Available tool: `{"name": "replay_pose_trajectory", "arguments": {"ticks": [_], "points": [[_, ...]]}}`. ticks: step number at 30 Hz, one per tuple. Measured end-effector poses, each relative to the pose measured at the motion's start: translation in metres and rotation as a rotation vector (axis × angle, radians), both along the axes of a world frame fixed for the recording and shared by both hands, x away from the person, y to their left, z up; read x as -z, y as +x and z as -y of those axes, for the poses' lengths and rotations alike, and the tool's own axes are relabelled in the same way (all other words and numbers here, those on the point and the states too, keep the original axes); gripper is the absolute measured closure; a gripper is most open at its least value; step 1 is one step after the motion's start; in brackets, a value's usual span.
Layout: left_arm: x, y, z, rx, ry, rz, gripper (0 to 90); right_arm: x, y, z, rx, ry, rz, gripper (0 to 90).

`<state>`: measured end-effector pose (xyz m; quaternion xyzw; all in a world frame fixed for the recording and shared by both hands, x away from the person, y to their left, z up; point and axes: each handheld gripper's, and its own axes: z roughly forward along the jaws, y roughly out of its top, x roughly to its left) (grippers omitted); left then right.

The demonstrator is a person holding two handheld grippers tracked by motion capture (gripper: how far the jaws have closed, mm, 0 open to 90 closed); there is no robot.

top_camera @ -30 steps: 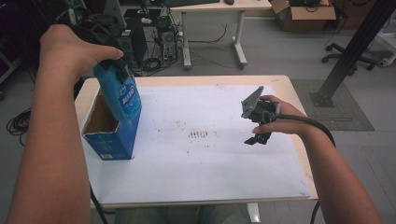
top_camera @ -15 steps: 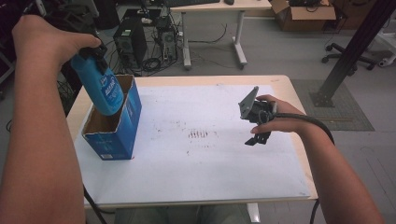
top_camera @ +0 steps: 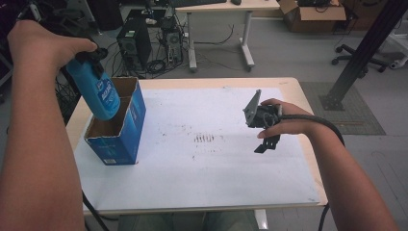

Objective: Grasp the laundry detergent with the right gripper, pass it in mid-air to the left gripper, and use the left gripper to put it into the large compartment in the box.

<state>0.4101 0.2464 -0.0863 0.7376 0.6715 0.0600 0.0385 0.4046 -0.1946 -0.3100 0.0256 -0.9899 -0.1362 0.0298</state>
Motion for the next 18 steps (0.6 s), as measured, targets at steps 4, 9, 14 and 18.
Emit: {"name": "replay_pose_trajectory", "arguments": {"ticks": [4,9,14,18], "points": [[0.004,0.001,-0.003,-0.009,0.004,-0.002,38.5,-0.002,0.0,0.0,-0.003,-0.029,-0.024,3.8],[0.009,0.003,-0.006,-0.024,0.007,-0.005,38.5,-0.005,0.0,0.001,-0.003,-0.053,-0.04,3.5],[0.018,0.005,-0.01,-0.033,0.003,-0.014,38.5,-0.009,0.0,0.002,-0.001,-0.058,-0.043,3.6],[0.025,0.007,-0.012,-0.039,0.004,-0.014,38.5,-0.011,-0.001,0.002,-0.003,-0.047,-0.036,3.3]]}}
